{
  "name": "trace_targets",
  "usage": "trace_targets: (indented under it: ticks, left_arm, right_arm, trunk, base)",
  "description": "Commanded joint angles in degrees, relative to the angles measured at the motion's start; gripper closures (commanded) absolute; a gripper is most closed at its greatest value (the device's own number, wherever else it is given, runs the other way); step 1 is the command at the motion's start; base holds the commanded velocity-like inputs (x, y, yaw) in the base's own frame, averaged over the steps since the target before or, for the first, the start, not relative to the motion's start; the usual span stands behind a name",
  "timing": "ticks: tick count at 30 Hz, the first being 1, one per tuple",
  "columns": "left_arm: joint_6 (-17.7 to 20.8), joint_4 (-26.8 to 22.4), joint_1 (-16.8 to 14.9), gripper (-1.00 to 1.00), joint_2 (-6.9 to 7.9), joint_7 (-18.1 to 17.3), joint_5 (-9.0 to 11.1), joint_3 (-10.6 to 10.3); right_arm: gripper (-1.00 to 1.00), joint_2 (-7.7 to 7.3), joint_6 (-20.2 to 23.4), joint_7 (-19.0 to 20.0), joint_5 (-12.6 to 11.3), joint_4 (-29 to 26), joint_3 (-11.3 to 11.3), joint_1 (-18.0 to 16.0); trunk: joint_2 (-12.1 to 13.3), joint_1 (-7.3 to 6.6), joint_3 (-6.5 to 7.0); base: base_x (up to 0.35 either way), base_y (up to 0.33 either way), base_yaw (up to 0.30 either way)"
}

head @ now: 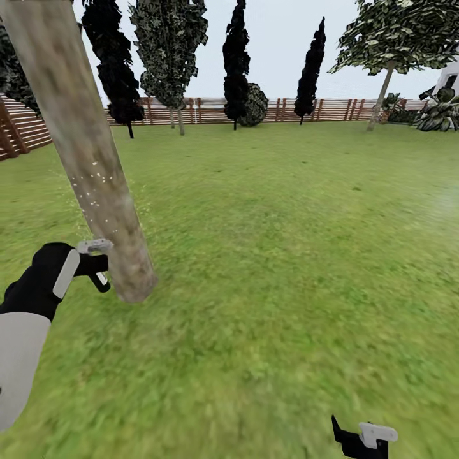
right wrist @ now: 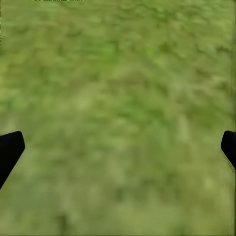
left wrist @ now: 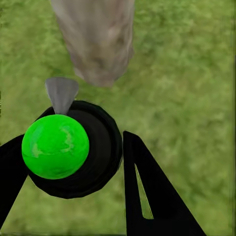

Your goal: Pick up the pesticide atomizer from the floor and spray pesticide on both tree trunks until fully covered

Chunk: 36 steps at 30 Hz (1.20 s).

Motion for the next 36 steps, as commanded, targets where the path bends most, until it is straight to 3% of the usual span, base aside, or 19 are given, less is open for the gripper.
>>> trace_targets:
  ticks: [1, 11, 25, 30, 36]
  left_arm:
    - [0.0, 0.0, 0.0, 1.00, -0.03, 0.0, -0.1, 0.0]
    - [0.4, 0.0, -0.3, 1.00, -0.09, 0.1, -0.2, 0.0]
    - [0.4, -0.2, -0.3, 1.00, 0.30, 0.2, -0.4, 0.1]
    - [0.4, -0.3, -0.5, 1.00, 0.24, 4.0, -0.3, 0.2]
    - [0.4, -0.3, -0.7, 1.00, -0.07, 4.3, -0.2, 0.1]
  right_arm:
    - [-1.00, 0.00, 0.0, 0.0, 0.0, 0.0, 0.0, 0.0]
    - [-1.00, 0.00, 0.0, 0.0, 0.0, 0.0, 0.0, 0.0]
    - [-1.00, 0.00, 0.0, 0.0, 0.0, -0.1, 0.0, 0.0]
    - [-1.00, 0.00, 0.0, 0.0, 0.0, -0.1, 0.0, 0.0]
    - [-1.00, 0.00, 0.0, 0.0, 0.0, 0.0, 0.0, 0.0]
  trunk:
    - [0.0, 0.00, 0.00]
    - [0.0, 0.00, 0.00]
    - [0.0, 0.00, 0.00]
    - [0.0, 0.00, 0.00]
    - [0.0, 0.00, 0.00]
  base:
    - [0.000, -0.273, 0.265]
    - [0.214, -0.190, 0.263]
    - [0.069, -0.249, 0.008]
    - [0.000, -0.274, 0.208]
    - [0.069, -0.252, 0.231]
